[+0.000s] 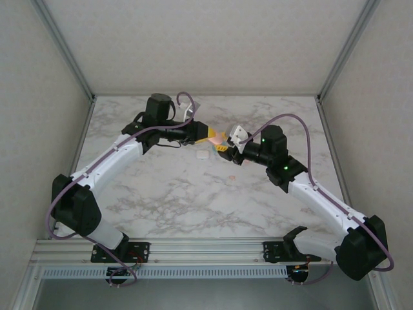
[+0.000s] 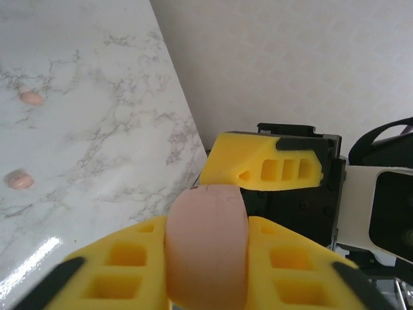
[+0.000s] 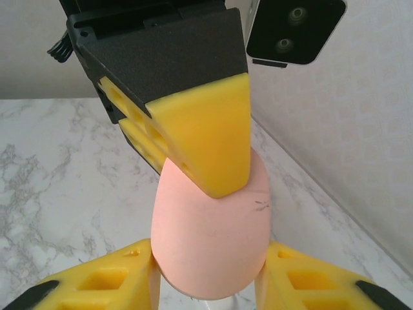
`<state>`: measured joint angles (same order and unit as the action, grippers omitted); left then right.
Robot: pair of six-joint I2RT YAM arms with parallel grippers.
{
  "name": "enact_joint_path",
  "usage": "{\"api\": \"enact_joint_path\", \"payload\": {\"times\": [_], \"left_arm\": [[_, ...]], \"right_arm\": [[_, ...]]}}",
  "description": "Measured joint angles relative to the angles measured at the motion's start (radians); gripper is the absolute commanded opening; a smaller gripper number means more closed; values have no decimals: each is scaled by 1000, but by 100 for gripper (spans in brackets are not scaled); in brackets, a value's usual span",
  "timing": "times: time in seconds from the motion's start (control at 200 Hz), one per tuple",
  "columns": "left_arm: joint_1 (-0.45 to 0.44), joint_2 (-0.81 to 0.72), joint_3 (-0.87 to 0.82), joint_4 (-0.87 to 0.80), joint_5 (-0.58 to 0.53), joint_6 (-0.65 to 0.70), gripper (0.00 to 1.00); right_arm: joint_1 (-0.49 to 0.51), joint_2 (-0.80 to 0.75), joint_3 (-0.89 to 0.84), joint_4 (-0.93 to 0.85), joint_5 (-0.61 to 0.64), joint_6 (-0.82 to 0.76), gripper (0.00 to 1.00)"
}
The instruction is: Insert wireless bluetooth earbuds into charging case
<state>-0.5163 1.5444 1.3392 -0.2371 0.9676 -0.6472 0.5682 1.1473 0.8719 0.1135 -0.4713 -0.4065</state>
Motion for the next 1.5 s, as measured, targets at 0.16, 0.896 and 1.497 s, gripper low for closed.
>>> {"api": "enact_joint_path", "payload": {"times": [0.16, 0.896, 1.497], "left_arm": [[0, -35, 1, -14, -27, 66, 60], [1, -201, -82, -16, -48, 946, 61], [1, -136, -3, -83, 45, 985, 54]], "right_arm": [[-18, 2, 58, -55, -56, 45, 34], [-86, 101, 299, -322, -422, 126, 34], [-86, 111, 299, -269, -420, 161, 33]]}}
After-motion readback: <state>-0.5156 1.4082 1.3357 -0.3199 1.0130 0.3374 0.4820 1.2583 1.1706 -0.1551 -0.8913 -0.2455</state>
